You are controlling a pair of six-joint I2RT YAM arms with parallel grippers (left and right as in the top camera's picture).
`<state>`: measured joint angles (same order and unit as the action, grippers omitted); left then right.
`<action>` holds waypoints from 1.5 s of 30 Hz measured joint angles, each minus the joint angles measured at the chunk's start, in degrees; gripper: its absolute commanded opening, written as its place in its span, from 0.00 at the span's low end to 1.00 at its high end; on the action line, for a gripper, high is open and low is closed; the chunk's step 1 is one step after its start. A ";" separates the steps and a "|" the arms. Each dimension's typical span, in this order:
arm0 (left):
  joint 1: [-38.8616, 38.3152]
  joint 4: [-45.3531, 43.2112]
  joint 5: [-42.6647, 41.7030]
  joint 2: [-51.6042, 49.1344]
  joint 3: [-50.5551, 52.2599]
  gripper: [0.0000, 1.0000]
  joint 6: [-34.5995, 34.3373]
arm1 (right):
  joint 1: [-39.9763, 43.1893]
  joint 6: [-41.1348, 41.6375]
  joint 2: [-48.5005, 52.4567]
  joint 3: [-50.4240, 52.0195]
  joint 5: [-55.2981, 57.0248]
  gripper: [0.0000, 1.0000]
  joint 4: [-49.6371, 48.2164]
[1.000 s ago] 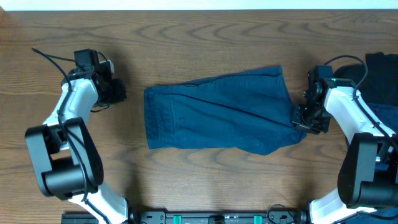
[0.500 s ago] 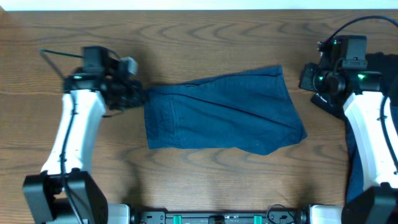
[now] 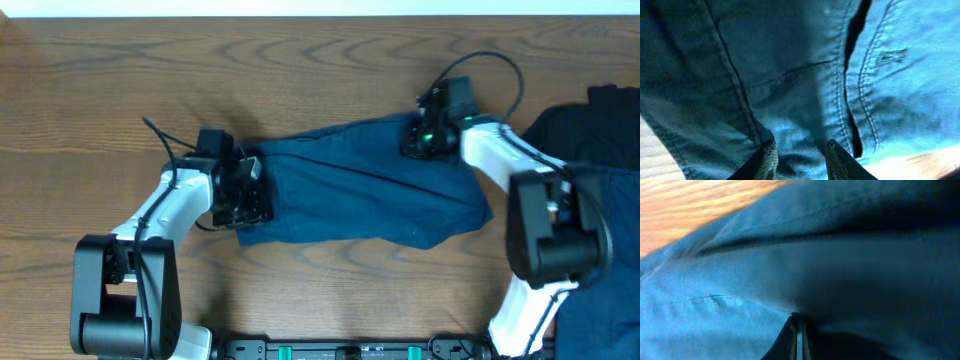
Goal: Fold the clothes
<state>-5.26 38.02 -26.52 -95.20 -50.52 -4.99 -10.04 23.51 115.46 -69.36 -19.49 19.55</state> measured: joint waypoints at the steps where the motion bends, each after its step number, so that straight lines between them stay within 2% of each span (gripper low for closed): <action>1: -0.02 0.02 0.28 0.00 0.44 0.34 -0.17 | -0.15 1.25 1.03 0.00 -0.59 0.02 -2.23; 8: -0.07 0.92 2.97 0.00 1.01 0.34 -1.01 | 3.17 6.69 5.05 -0.15 0.22 0.01 -19.80; 12: -0.07 1.14 3.48 0.02 1.01 0.35 -1.03 | 8.59 8.50 5.51 -0.55 -1.86 0.01 -24.13; 13: -0.07 1.16 3.65 0.00 1.01 0.35 -1.03 | 10.05 8.74 5.51 -1.07 -3.34 0.06 -23.76; 16: -0.07 1.20 4.37 0.00 1.01 0.35 -1.03 | 13.60 8.81 5.22 -2.19 -8.41 0.34 -21.07; 17: -0.07 1.20 4.52 0.02 1.01 0.35 -1.05 | 14.43 8.44 4.87 -2.32 -10.10 0.41 -19.74; 19: -0.07 1.20 4.68 0.00 1.01 0.35 -1.05 | 15.43 6.73 3.89 -2.51 -13.25 0.47 -16.02; 21: -0.07 1.20 4.79 0.02 1.01 0.35 -1.05 | 15.50 4.55 2.97 -2.64 -15.58 0.48 -12.72; 25: -0.07 1.20 4.90 0.02 1.01 0.35 -1.05 | 14.64 -0.72 2.38 -2.80 -17.09 0.44 -8.28; 28: -0.07 1.20 4.92 0.02 1.01 0.36 -1.05 | 13.09 -3.65 2.40 -2.80 -15.80 0.32 -7.89; 33: -0.07 1.25 5.05 0.02 1.01 0.36 -1.05 | 10.54 -6.16 2.43 -2.82 -9.33 0.03 -7.67; 34: -0.07 1.29 5.07 0.02 1.01 0.36 -1.05 | 10.14 -6.34 2.43 -2.82 -8.61 0.01 -7.85; 39: -0.07 1.42 5.33 0.02 1.01 0.36 -1.05 | 9.94 -4.92 2.45 -2.82 -9.55 0.01 -12.55; 45: -0.07 1.92 6.19 0.04 1.01 0.36 -1.03 | 12.63 5.79 2.45 -2.99 -15.91 0.01 -24.94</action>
<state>-5.32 39.94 -20.34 -95.15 -49.52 -6.02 2.59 29.30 117.91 -72.36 -35.40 -5.39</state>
